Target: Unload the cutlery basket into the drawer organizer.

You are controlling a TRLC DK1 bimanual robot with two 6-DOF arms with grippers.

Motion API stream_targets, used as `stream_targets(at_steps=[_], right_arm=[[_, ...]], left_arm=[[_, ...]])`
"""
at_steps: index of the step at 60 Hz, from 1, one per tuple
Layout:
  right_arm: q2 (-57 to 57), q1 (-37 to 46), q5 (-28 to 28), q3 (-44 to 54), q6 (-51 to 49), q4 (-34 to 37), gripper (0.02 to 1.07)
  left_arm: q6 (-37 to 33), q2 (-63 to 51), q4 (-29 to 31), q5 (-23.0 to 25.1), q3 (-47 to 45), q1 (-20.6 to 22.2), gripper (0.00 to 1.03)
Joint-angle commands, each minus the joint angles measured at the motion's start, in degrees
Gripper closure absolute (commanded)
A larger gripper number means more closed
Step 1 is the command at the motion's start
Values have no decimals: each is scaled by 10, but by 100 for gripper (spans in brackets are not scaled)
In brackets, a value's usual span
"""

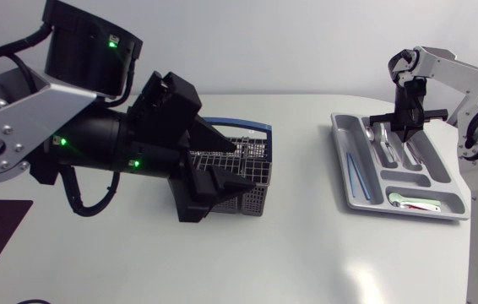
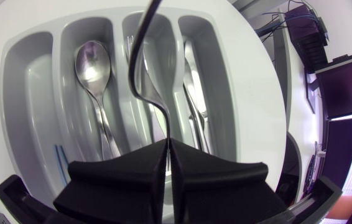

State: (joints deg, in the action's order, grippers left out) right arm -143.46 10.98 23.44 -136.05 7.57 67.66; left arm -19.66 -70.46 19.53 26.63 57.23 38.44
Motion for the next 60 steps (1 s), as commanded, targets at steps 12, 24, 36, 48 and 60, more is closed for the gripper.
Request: stream_targets(at_steps=[12, 24, 36, 48, 60], right_arm=[[-142, 4, -31, -250, 43, 143, 102], [-138, 10, -52, -248, 76, 143, 102], [-126, 9, -62, -249, 76, 144, 43], [-118, 3, -62, -232, 74, 145, 6], [-38, -11, -61, -144, 79, 143, 6]], left_arm=[[1, 3, 10, -3, 16, 5, 5], [1, 11, 12, -3, 14, 2, 5], [1, 13, 17, -3, 21, 1, 5], [2, 15, 17, -3, 23, 4, 5], [2, 17, 23, -3, 23, 4, 5]])
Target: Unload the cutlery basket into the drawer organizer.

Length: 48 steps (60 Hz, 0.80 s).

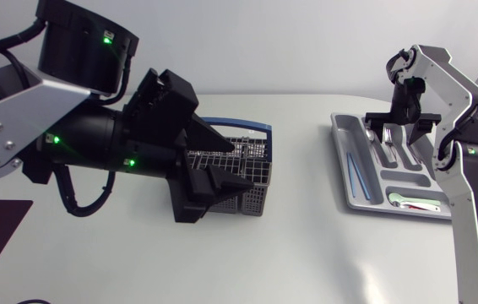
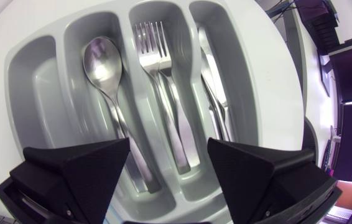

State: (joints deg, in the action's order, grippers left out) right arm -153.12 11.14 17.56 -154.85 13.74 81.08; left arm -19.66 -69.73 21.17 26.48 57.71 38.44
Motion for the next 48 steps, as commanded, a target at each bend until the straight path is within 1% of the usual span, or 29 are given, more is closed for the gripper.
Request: stream_targets(at_steps=[1, 4, 6, 10, 12, 18, 29, 34, 41, 48], right_arm=[[64, -15, -2, 50, 17, 8, 6], [101, -24, 0, 97, 17, 1, 7], [139, -34, 1, 140, 16, -19, 7], [225, -52, 3, 251, 8, -93, 7], [259, -63, 2, 295, 3, -117, 7], [325, -93, 2, 363, 4, -125, 7], [435, -141, -22, 482, -1, -162, 7], [485, -161, -37, 549, -16, -204, 7], [547, -194, -52, 641, -43, -270, 7], [594, -219, -92, 724, -71, -337, 10]], left_arm=[[2, 10, 6, -1, 18, 4, 5], [2, 11, 6, -1, 17, 4, 5], [3, 12, 6, -1, 17, 4, 5], [5, 13, 6, -1, 18, 4, 5], [7, 14, 6, -1, 18, 4, 5], [8, 17, 8, -3, 17, 5, 5], [9, 29, 10, -20, 11, 4, 5], [12, 38, 10, -27, 5, 0, 5], [9, 50, 10, -32, -8, -17, 5], [8, 65, 10, -33, -20, -38, 5]])
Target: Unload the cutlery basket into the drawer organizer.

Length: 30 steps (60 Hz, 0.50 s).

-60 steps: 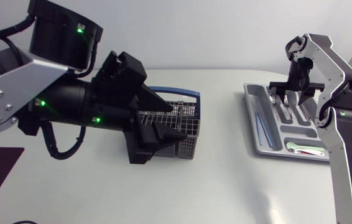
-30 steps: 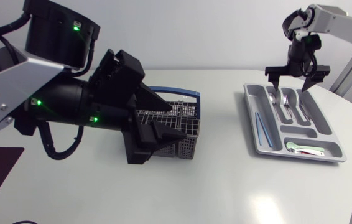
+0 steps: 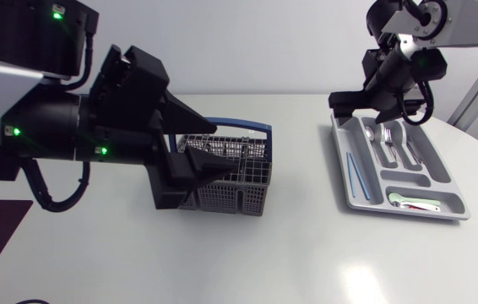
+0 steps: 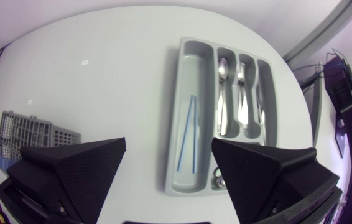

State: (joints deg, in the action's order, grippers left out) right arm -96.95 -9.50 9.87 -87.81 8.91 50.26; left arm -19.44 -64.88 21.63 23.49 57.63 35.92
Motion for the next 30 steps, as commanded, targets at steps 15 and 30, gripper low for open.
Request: stream_targets(at_steps=[15, 30], right_arm=[[136, -34, -141, 197, -79, -159, 14], [183, -94, -107, 251, -133, -192, 15]], left_arm=[[-11, 40, 2, -3, -43, -98, 5], [-57, 60, -3, 7, -95, -195, 5]])
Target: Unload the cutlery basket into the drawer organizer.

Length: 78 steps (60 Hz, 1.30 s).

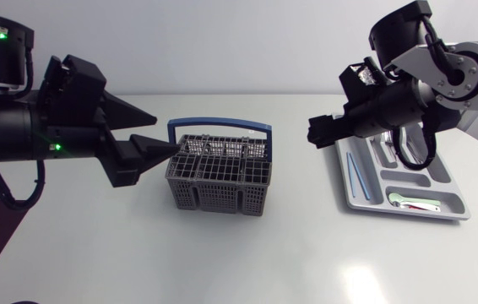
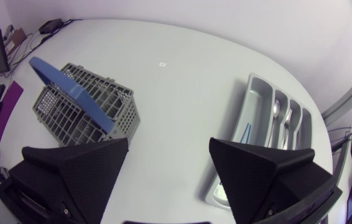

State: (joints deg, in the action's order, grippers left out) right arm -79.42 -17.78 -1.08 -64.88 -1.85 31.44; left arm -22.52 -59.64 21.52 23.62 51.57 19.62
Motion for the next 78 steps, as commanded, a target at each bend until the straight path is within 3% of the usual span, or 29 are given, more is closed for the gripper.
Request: stream_targets(at_steps=[1, 24, 30, 54, 78], right_arm=[[7, -16, 3, 25, -30, -5, 15], [-2, -118, -38, 107, -70, -63, 14], [-14, -134, -38, 116, -68, -69, 14], [-70, -143, -29, 120, -69, -110, 14], [-82, -110, -25, 104, -75, -122, 14]], left_arm=[[-31, 7, -4, 8, -41, -39, 5], [-85, -48, -101, 20, -133, -139, 5], [-92, -85, -131, 20, -140, -147, 5], [-89, -196, -201, 18, -118, -126, 5], [-80, -211, -207, 10, -105, -91, 5]])
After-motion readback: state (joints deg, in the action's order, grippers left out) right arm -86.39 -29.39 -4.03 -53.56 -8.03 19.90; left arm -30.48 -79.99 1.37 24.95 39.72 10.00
